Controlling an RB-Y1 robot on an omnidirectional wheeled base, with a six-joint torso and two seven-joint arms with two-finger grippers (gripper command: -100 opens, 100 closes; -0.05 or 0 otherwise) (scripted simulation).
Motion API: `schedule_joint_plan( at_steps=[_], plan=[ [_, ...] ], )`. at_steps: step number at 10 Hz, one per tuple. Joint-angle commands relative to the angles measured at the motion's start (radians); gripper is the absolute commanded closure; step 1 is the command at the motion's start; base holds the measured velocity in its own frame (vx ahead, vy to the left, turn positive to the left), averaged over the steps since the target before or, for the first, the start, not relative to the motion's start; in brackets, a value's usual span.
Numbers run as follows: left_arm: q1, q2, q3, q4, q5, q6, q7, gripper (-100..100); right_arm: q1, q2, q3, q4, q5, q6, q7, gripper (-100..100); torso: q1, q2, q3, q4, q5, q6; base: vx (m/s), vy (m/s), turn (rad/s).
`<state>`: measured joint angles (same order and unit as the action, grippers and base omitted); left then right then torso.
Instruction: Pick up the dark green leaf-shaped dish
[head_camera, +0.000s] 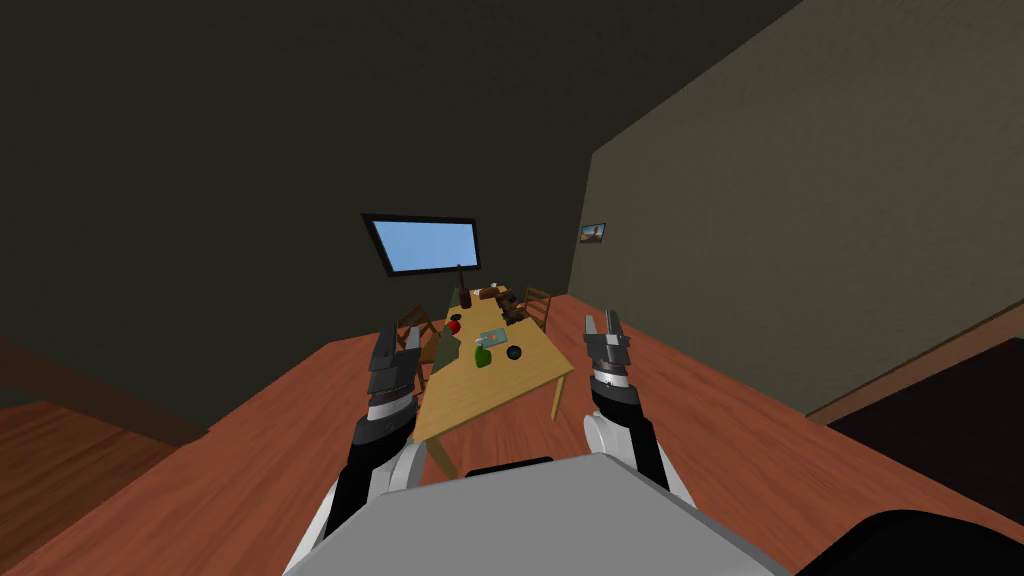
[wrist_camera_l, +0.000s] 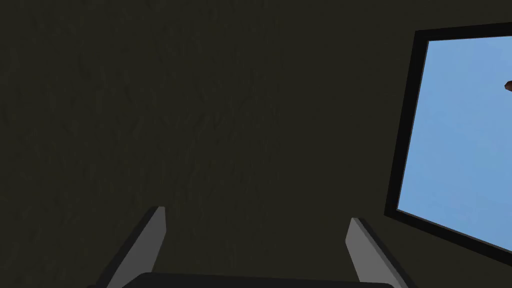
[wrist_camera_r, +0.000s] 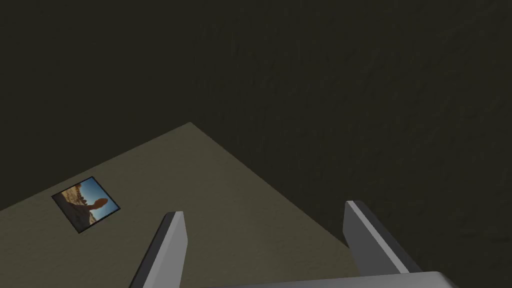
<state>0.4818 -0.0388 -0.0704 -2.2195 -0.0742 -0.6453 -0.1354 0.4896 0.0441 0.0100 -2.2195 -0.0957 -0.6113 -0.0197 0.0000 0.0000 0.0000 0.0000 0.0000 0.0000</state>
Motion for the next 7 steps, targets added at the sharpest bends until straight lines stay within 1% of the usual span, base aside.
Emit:
schedule_joint_plan(
  at_steps=[1, 3, 4, 5, 7],
  plan=[
    [0.0, 0.0, 0.0, 0.0, 0.0, 0.0, 0.0, 0, 0.002, -0.043, -0.001, 0.009, 0.013, -0.003, 0.005, -100, 0.0, 0.0, 0.0, 0.0, 0.0, 0.0, -0.012, 0.004, 0.083],
    [0.0, 0.0, 0.0, 0.0, 0.0, 0.0, 0.0, 0, 0.005, -0.102, -0.002, 0.031, 0.042, -0.011, 0.018, -100, 0.0, 0.002, 0.001, 0.0, 0.0, 0.0, -0.034, -0.001, 0.121],
    [0.0, 0.0, 0.0, 0.0, 0.0, 0.0, 0.0, 0, 0.005, -0.109, -0.002, 0.031, 0.042, -0.011, 0.018, -100, 0.0, 0.002, 0.001, 0.0, 0.0, 0.0, -0.031, -0.003, 0.056],
    [0.0, 0.0, 0.0, 0.0, 0.0, 0.0, 0.0, 0, 0.007, -0.145, -0.003, 0.047, 0.062, -0.016, 0.027, -100, 0.0, 0.002, 0.001, 0.001, 0.0, 0.0, -0.027, 0.001, 0.133],
    [0.0, 0.0, 0.0, 0.0, 0.0, 0.0, 0.0, 0, 0.012, -0.205, -0.004, 0.088, 0.114, -0.027, 0.048, -100, 0.0, 0.002, 0.001, 0.001, 0.0, 0.0, -0.052, 0.007, 0.236]
  ],
)
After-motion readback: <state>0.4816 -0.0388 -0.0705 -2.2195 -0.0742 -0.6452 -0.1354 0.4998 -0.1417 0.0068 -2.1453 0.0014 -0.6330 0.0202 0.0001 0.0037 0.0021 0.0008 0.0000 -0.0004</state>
